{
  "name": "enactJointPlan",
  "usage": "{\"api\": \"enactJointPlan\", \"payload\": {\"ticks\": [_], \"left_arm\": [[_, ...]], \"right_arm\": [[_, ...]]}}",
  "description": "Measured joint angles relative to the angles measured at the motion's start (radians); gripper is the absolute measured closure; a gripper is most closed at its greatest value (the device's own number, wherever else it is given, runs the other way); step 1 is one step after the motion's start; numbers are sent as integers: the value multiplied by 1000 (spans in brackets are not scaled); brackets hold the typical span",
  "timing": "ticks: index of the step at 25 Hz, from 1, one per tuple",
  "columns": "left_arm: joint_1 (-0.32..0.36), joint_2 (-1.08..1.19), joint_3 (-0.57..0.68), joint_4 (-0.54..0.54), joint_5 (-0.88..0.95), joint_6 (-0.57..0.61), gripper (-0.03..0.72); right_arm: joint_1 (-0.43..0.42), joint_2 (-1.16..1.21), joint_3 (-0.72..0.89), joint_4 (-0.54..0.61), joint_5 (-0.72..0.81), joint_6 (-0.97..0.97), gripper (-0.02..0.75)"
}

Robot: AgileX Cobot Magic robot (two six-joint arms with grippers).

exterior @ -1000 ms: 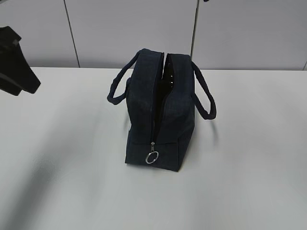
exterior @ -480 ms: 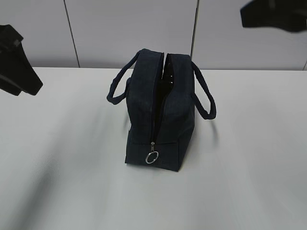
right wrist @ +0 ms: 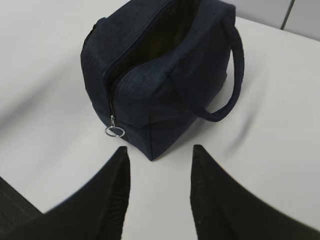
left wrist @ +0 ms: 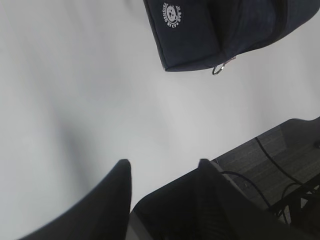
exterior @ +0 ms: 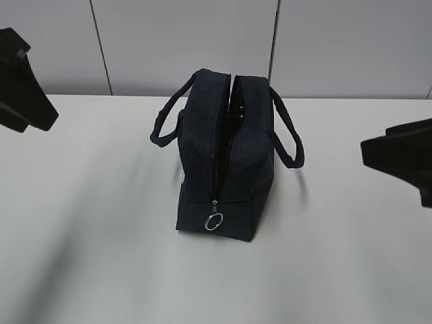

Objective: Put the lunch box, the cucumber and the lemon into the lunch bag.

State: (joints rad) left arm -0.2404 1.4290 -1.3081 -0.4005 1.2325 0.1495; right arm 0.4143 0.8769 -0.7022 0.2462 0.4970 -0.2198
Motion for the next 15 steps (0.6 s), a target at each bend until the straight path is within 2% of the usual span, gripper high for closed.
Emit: {"api": "enactJointPlan", "payload": {"ticks": [4,8,15], "left_arm": [[0,-19,0,0,2,-11,398],[0,-39,0,0,4,-27,398],[0,-59,0,0,6,-40,398]], "right_arm": [[0,-49,107,167,-112,-199,486],[0,-92,208,289,-182,-332,497],[0,-94,241,496,-184,-376,498]]}}
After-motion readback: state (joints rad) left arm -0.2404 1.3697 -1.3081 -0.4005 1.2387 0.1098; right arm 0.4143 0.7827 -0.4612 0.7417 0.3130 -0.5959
